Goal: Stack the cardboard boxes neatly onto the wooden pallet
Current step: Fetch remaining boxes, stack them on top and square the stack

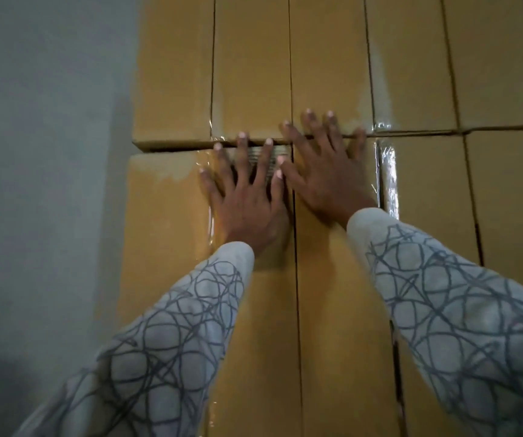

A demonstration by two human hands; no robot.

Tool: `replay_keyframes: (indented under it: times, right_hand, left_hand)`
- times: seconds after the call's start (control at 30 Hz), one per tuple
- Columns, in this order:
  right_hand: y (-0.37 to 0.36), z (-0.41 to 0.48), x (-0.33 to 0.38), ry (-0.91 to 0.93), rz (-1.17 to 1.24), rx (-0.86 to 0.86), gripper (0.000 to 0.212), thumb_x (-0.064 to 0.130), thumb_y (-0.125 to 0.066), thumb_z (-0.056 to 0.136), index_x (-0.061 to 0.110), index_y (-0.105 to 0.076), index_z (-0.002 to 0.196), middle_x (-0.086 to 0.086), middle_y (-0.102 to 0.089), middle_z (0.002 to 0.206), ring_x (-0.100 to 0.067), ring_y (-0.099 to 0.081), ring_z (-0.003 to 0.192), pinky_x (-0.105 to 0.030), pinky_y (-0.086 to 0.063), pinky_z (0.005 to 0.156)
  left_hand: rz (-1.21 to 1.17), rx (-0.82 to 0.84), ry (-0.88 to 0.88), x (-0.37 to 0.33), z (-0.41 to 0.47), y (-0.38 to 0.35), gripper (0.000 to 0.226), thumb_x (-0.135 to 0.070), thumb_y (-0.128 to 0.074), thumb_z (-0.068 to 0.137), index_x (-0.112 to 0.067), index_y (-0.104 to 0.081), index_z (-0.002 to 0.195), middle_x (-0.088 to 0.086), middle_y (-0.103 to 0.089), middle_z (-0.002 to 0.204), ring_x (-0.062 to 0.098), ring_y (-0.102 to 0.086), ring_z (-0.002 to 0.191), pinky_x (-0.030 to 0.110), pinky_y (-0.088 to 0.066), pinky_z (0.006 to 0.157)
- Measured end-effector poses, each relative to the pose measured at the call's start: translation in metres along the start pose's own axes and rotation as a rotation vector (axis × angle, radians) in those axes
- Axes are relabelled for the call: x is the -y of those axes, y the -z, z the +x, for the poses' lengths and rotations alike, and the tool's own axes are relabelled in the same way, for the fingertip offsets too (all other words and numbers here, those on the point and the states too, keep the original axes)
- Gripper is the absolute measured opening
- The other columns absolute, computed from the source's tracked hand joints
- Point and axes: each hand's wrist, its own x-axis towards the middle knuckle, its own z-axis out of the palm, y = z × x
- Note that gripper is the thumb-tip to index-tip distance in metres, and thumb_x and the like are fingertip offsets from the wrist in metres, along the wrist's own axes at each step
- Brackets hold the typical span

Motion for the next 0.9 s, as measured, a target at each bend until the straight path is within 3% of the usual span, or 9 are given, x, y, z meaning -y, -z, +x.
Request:
replay_keyframes:
  times: [0.2, 0.33, 0.47, 0.7, 0.9]
  right_hand:
    - [0.033, -0.08, 0.064, -0.32, 0.23, -0.06, 0.074, 0.069, -0.028, 0.103, 0.032, -0.011, 0.166, 0.003, 0.001, 0.174, -0.025, 0.007, 0.16, -0.06, 0.004, 0.125]
    - [0.066, -0.166, 0.108, -0.463, 0.301, -0.07, 0.079, 0.07, -0.03, 0.102, 0.03, -0.008, 0.166, 0.007, 0.005, 0.174, -0.019, 0.009, 0.16, -0.057, 0.002, 0.127]
    - [0.102, -0.257, 0.166, -0.564, 0.357, -0.127, 0.08, 0.07, -0.031, 0.102, 0.029, -0.007, 0.166, 0.006, 0.006, 0.174, -0.019, 0.012, 0.159, -0.058, 0.0, 0.127]
    - [0.184, -0.411, 0.314, -0.721, 0.454, -0.175, 0.076, 0.065, -0.04, 0.102, 0.028, -0.017, 0.165, 0.003, 0.005, 0.174, -0.02, 0.012, 0.159, -0.058, 0.0, 0.125]
    - [0.217, -0.463, 0.432, -0.815, 0.485, -0.234, 0.074, 0.062, -0.04, 0.103, 0.028, -0.017, 0.164, 0.003, 0.008, 0.174, -0.022, 0.013, 0.159, -0.059, -0.003, 0.126]
  left_hand:
    - [0.015, 0.124, -0.169, 0.036, -0.028, 0.054, 0.062, -0.061, -0.017, 0.105, -0.045, 0.003, 0.162, -0.003, 0.016, 0.172, 0.034, 0.023, 0.155, 0.066, 0.01, 0.121]
    - [0.051, 0.145, -0.256, 0.073, -0.076, 0.11, 0.062, -0.062, -0.021, 0.106, -0.045, -0.002, 0.163, -0.002, 0.005, 0.174, 0.036, 0.016, 0.157, 0.068, 0.004, 0.121]
    - [0.012, 0.123, -0.315, 0.099, -0.151, 0.168, 0.06, -0.062, -0.019, 0.106, -0.046, -0.007, 0.162, -0.002, -0.001, 0.174, 0.036, 0.011, 0.158, 0.068, 0.0, 0.122]
    - [-0.103, 0.191, -0.399, 0.144, -0.322, 0.276, 0.06, -0.063, -0.022, 0.106, -0.047, -0.006, 0.162, -0.006, 0.005, 0.173, 0.029, 0.014, 0.158, 0.064, 0.006, 0.123]
    - [-0.093, 0.258, -0.49, 0.213, -0.395, 0.332, 0.061, -0.063, -0.019, 0.104, -0.047, -0.007, 0.162, -0.004, 0.005, 0.173, 0.028, 0.013, 0.158, 0.063, 0.008, 0.121]
